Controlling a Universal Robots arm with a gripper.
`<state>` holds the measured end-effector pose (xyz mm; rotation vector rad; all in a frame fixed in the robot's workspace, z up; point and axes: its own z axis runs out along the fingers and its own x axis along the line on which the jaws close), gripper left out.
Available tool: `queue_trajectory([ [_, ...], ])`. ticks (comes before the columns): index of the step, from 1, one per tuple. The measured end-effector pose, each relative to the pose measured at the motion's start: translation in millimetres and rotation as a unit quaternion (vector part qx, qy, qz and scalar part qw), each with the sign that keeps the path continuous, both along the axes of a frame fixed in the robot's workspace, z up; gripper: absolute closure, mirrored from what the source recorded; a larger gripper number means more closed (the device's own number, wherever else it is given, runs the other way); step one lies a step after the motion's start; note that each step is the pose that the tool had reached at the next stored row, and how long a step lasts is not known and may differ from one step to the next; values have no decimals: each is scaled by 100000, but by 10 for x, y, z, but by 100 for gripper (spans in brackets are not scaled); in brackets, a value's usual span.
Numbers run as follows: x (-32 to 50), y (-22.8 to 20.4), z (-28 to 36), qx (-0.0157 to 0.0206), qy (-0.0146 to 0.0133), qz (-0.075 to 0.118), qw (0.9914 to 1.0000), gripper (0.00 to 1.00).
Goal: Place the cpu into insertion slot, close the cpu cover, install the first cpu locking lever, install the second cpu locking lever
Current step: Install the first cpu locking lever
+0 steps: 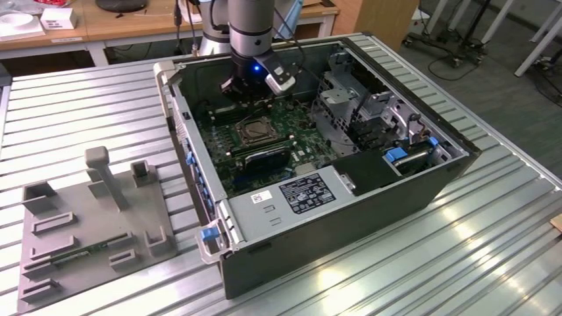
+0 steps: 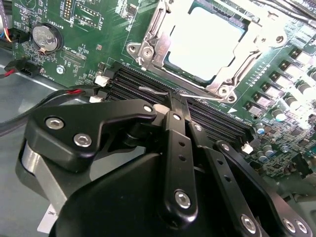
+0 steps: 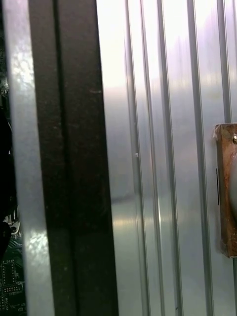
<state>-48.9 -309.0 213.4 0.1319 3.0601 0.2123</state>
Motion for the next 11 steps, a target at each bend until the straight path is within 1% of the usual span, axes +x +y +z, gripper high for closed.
queue_trajectory([
  [11, 2, 13, -4, -174, -2, -5, 100000, 89],
])
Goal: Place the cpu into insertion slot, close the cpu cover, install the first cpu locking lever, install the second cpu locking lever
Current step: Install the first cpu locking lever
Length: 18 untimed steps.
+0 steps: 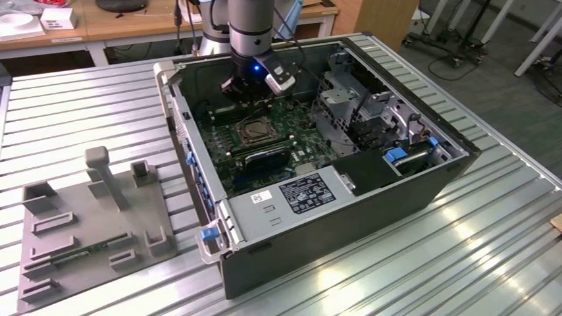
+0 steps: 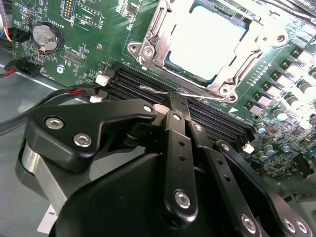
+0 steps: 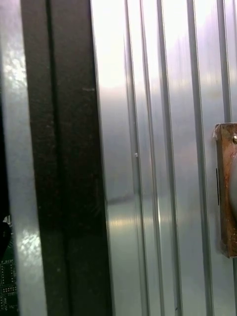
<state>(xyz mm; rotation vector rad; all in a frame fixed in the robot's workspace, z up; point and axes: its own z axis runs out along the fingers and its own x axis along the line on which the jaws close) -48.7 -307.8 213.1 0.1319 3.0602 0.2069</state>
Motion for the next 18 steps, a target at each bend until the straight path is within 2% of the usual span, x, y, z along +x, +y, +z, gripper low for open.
queue_trajectory([
  [10, 4, 0, -50, -156, 2, -24, 100000, 89],
  [18, 31, 0, -94, -439, 2, -99, 99999, 89],
])
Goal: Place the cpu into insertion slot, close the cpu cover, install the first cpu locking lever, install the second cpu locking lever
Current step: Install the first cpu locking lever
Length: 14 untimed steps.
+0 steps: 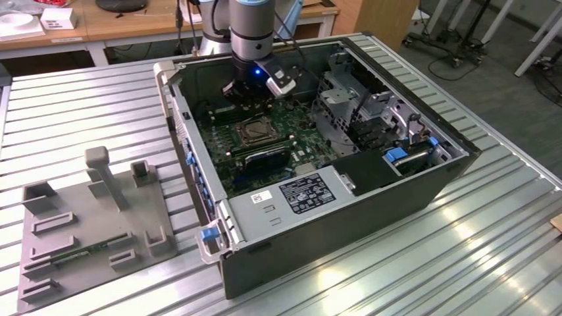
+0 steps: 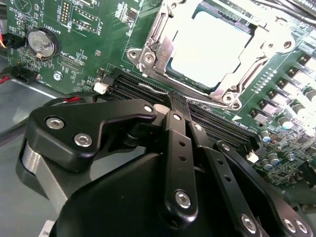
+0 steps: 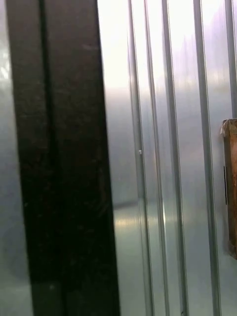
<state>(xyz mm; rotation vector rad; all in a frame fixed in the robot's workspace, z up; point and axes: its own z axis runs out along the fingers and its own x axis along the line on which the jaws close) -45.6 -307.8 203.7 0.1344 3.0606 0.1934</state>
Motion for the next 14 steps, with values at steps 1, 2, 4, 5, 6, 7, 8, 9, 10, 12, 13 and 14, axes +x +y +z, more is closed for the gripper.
queue_trajectory([
  [1, 6, 0, -5, -42, 0, -17, 100000, 89],
  [2, 12, 0, -9, -80, 0, -30, 100000, 89],
  [4, 23, 0, -17, -170, -1, -53, 100000, 89],
  [5, 29, 0, -21, -213, -3, -63, 100000, 89],
  [6, 35, 0, -24, -258, -4, -73, 100000, 89],
  [7, 39, 0, -29, -296, -5, -83, 100000, 89],
  [8, 42, 0, -32, -339, -5, -93, 99999, 89],
  [9, 43, 0, -35, -398, -5, -102, 99999, 89],
  [10, 44, 0, -38, -463, -3, -115, 99999, 89],
  [12, 47, 0, -42, -634, 1, -119, 99998, 89],
  [13, 48, 0, -43, -738, 0, -115, 99997, 89],
  [14, 48, 0, -45, -854, -2, -111, 99996, 89],
])
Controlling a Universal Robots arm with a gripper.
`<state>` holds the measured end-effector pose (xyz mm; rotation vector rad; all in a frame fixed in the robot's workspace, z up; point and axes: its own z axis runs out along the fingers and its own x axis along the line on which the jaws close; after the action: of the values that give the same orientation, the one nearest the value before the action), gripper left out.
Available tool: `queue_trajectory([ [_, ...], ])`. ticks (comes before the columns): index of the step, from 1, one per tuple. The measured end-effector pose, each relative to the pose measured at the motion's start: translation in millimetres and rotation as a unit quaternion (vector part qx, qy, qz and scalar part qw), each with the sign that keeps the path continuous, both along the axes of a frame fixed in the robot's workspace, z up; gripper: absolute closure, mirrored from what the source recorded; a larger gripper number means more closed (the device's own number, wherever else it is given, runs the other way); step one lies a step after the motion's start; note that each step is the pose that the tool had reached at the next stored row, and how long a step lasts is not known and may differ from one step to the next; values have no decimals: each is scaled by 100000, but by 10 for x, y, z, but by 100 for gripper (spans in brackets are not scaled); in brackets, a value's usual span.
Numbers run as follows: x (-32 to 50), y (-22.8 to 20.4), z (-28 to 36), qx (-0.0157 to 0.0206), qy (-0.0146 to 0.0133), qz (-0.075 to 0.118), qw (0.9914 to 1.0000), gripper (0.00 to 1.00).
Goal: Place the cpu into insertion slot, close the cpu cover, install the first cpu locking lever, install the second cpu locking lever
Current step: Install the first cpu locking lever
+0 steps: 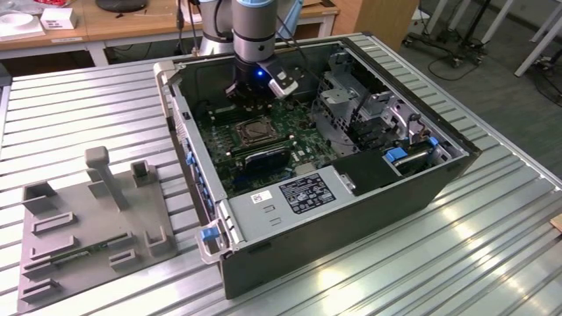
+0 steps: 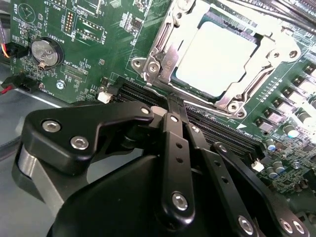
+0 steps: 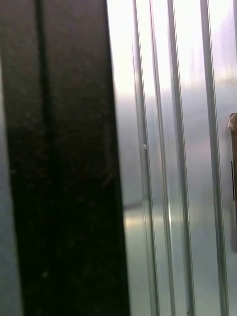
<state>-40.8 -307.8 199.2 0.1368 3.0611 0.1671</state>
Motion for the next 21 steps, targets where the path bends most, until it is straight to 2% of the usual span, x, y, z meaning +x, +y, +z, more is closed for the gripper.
queue_trajectory([
  [4, 0, 0, -5, -440, -3, -16, 99999, 89],
  [12, -1, -2, -8, -1667, 3, -18, 99986, 89],
  [21, 0, 5, -8, -1779, 3, -26, 99984, 89],
])
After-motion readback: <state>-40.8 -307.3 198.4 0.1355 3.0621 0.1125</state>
